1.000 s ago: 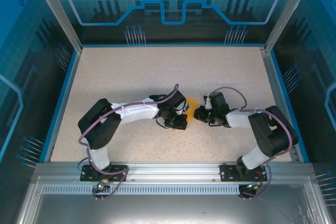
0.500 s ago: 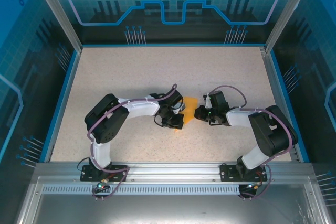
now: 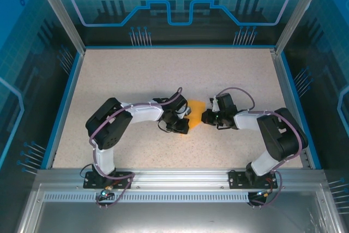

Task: Fold a paper plane with a square sheet of paper (pick it up from the middle)
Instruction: Third fold the triangle at the center of the table.

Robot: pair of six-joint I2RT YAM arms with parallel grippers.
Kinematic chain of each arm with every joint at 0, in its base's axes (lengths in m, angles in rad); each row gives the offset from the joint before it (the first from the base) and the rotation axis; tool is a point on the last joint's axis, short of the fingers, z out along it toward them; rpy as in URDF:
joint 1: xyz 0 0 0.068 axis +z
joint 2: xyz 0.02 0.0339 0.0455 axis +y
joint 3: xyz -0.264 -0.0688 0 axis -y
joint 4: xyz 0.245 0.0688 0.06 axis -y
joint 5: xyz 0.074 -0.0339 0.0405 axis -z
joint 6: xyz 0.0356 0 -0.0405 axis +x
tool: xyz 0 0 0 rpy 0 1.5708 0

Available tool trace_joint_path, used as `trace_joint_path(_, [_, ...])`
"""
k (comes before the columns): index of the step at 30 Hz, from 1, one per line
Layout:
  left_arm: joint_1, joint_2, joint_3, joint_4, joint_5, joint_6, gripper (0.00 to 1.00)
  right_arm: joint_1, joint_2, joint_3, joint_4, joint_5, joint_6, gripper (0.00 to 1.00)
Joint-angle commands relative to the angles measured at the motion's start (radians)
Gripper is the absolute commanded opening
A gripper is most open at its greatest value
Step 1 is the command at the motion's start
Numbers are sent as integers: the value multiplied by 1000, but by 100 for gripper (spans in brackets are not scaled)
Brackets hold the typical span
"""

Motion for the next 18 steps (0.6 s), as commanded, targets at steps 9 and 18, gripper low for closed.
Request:
trace_joint_path(9, [28, -42, -131, -134, -14, 33, 7, -28, 80, -15, -144, 119, -50, 6])
trace_joint_path(18, [34, -98, -208, -144, 0, 26, 7, -23, 85, -5, -151, 110, -58, 6])
